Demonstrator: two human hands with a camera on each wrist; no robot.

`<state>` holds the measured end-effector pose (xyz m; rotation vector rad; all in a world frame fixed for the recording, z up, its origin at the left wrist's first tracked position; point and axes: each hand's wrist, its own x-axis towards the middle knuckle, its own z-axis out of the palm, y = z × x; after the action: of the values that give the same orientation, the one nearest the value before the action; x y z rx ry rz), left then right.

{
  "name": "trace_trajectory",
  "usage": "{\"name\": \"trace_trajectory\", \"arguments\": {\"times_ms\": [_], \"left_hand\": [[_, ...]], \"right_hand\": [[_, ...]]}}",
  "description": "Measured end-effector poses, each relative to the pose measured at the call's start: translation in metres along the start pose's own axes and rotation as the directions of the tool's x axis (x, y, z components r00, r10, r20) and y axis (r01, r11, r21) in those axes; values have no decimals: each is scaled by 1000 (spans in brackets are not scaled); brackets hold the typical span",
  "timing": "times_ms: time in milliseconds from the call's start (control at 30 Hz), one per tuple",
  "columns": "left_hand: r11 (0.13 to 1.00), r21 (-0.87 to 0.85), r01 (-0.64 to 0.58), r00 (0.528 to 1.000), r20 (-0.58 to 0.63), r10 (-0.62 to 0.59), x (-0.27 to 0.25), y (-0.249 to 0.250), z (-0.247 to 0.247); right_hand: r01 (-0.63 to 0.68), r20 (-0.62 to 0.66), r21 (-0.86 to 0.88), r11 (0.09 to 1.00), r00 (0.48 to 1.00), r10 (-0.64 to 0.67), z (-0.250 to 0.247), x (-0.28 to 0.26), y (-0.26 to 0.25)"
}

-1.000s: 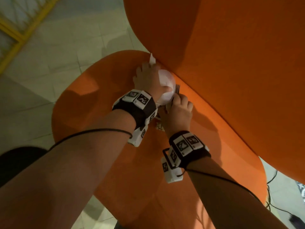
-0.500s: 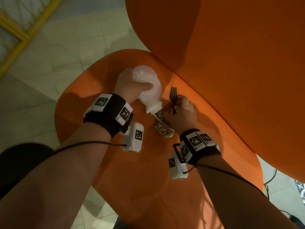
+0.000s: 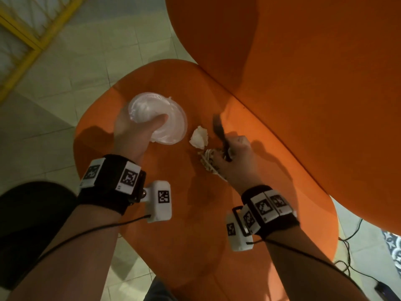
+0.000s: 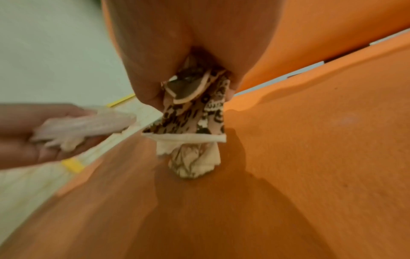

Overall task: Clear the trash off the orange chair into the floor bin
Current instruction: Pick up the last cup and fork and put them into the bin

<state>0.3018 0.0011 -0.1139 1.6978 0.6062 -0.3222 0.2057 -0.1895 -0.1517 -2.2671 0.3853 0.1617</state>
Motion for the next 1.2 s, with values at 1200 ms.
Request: {"name": "trace_trajectory", "arguments": {"times_ms": [1200], "left_hand": [[994,40,99,995,-6,-98,-106,-111,-61]], "right_hand": [[107,353,-379,919,935,37,28,-3,-14]]}}
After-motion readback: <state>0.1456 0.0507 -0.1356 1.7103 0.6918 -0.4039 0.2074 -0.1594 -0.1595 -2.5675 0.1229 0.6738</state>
